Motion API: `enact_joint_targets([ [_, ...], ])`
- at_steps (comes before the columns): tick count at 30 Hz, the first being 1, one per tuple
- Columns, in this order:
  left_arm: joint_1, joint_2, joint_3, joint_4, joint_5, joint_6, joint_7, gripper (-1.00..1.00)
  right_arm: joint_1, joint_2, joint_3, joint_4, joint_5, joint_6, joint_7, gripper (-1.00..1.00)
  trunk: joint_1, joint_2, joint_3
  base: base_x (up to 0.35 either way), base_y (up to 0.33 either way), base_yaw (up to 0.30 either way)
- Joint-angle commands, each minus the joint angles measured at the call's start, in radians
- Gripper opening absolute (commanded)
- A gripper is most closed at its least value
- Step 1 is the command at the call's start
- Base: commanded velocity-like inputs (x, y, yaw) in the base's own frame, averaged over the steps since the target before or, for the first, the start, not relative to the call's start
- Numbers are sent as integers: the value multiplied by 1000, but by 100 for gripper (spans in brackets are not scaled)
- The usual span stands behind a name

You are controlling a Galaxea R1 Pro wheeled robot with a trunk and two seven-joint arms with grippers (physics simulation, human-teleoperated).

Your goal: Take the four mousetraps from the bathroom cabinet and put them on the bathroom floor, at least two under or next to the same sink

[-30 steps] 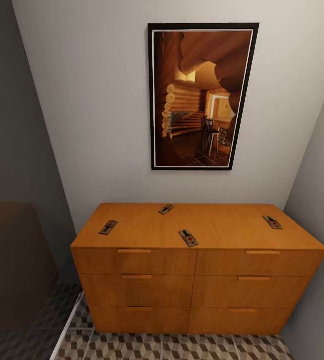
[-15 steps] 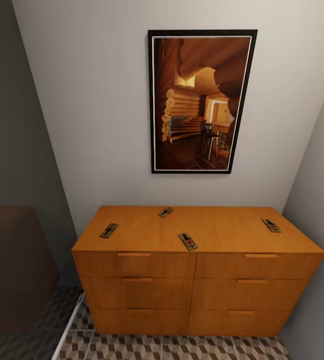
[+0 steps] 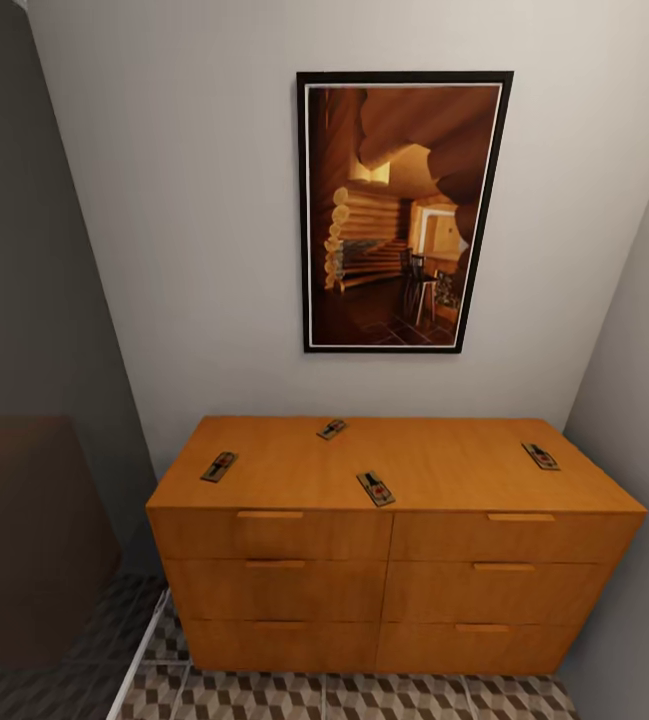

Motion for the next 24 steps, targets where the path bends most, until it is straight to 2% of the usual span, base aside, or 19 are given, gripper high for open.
enact_joint_targets([
  [1,-1,0,0,0,0,2,0,100,0,0,0,-3,0,0,0,100,-4,7,2,0,0,0],
  [15,-5,-2,-1,0,0,5,1,100,-1,0,0,-17,1,0,0,100,-58,105,46,0,0,0],
  [24,-30,-2,-1,-4,0,52,0,100,-2,-2,-1,-81,-1,2,0,100,-92,168,74,0,0,0],
])
